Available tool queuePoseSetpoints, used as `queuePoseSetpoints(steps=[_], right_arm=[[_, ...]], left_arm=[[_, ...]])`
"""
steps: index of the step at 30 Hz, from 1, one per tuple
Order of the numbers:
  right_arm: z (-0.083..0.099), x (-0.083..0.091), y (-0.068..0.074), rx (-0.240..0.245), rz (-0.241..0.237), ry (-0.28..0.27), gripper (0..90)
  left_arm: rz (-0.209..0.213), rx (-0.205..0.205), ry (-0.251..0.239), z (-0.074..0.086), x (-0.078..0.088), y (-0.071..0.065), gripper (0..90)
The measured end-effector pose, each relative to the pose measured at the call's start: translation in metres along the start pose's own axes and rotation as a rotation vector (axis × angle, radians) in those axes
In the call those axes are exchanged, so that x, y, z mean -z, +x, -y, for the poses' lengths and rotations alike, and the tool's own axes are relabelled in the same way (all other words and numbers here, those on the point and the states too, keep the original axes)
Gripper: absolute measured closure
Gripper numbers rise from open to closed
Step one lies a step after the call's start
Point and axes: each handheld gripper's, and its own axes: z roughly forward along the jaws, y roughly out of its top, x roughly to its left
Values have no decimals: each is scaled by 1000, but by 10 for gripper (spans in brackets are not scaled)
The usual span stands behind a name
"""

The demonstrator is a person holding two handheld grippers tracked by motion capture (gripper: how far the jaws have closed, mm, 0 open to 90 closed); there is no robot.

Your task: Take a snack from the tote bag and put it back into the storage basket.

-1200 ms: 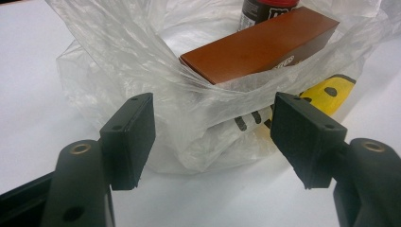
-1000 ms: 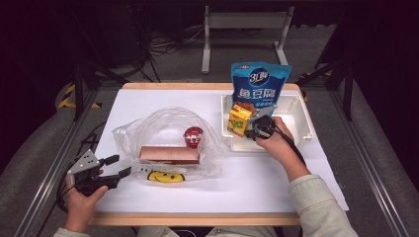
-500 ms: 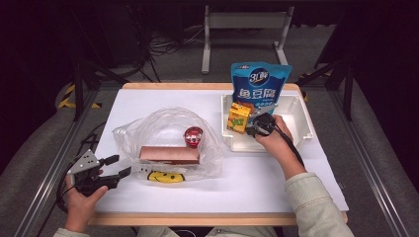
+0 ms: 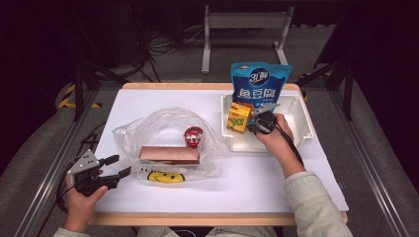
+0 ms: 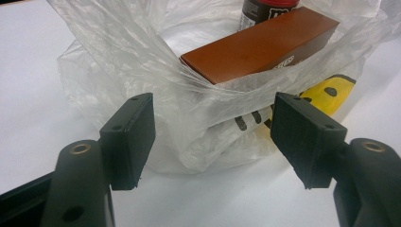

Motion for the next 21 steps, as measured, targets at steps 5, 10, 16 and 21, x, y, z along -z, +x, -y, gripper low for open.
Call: queuePoseSetpoints(steps=[5, 10, 16, 21], right_arm=[[0, 4, 5, 4, -22, -8, 900], [-4, 9, 14, 24, -60, -36, 900], [-7, 1, 16, 19, -46, -59, 900], [-5, 1, 10, 0, -31, -59, 900]], left_arm=[[1, -1, 2, 0, 0, 0, 321], [3, -3, 3, 0, 0, 0, 321], [1, -2, 2, 0, 0, 0, 321], [3, -2, 2, 0, 0, 0, 321]])
